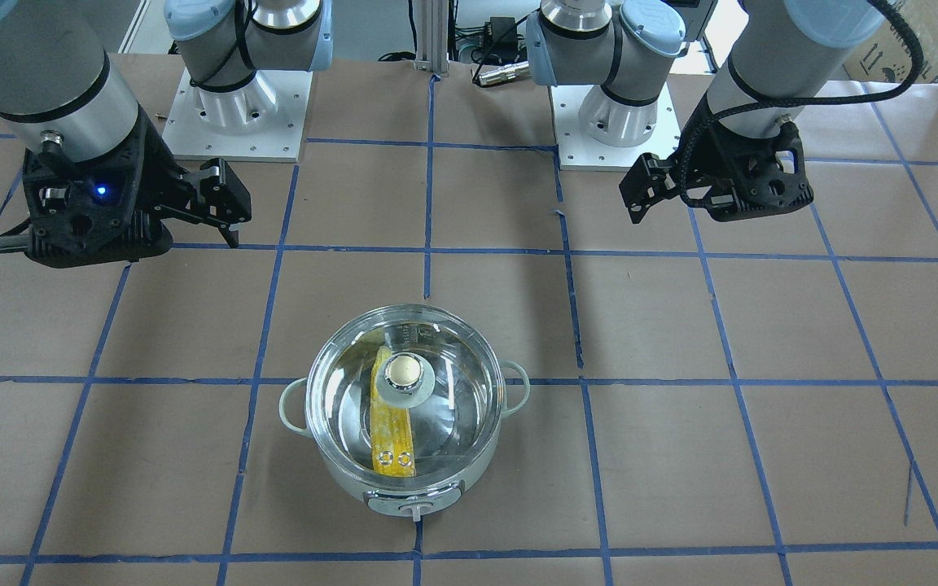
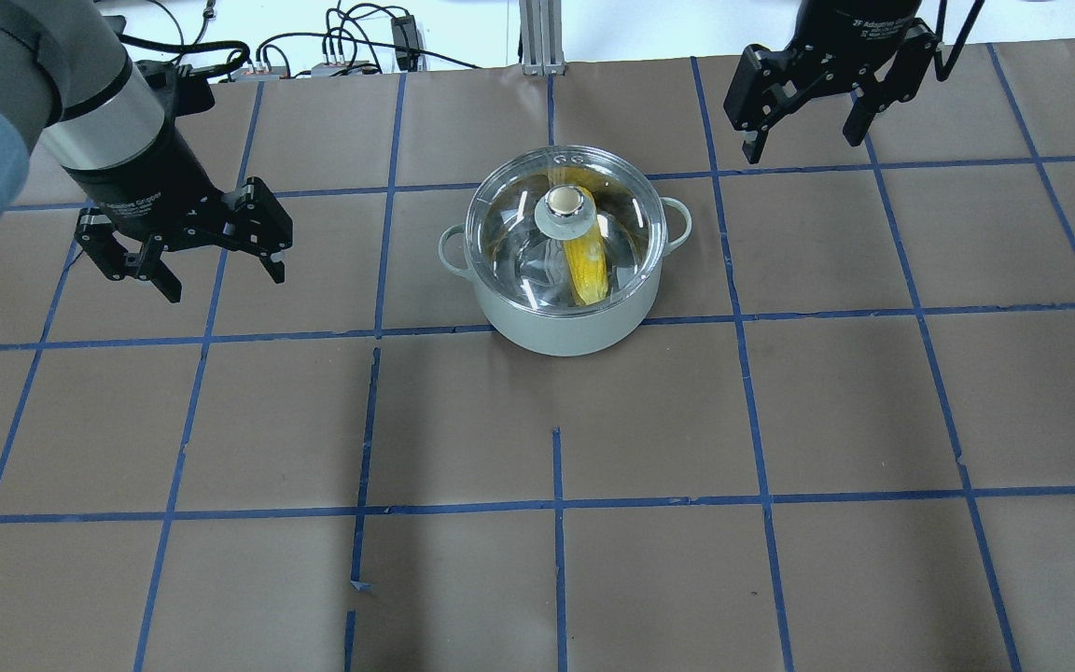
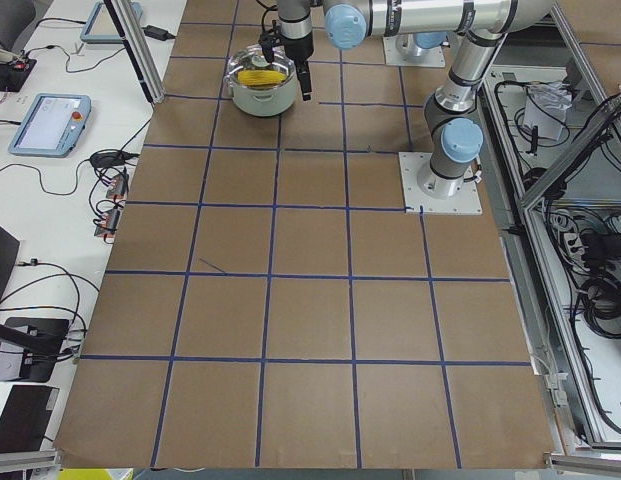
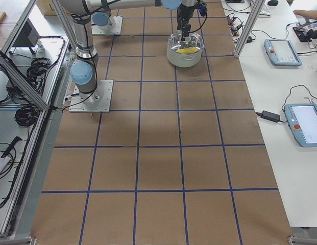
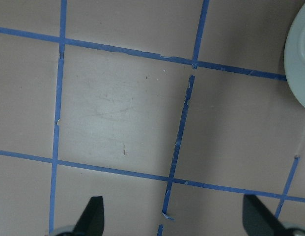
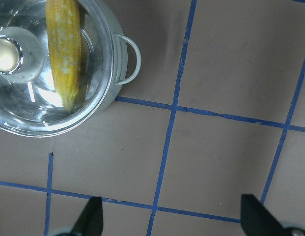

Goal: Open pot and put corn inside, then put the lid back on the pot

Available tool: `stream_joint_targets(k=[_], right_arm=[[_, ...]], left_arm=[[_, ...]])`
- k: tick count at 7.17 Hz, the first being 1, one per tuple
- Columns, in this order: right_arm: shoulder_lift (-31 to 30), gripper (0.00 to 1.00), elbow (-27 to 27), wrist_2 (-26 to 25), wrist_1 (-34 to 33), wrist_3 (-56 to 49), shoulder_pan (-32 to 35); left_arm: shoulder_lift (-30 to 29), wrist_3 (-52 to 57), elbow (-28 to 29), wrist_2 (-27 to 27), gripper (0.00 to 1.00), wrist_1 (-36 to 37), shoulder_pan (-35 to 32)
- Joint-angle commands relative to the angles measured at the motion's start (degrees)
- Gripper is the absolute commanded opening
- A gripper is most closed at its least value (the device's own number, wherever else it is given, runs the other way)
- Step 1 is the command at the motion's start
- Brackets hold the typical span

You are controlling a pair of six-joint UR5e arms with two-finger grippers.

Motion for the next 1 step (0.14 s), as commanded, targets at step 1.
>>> stream_joint_targets(k=[1], right_arm=[[0.09,1.00,0.04,-0.02,0.01,-0.03,0.00]], left_arm=[[0.12,-0.04,-0.84,-0.22,1.00,0.09,0.00]])
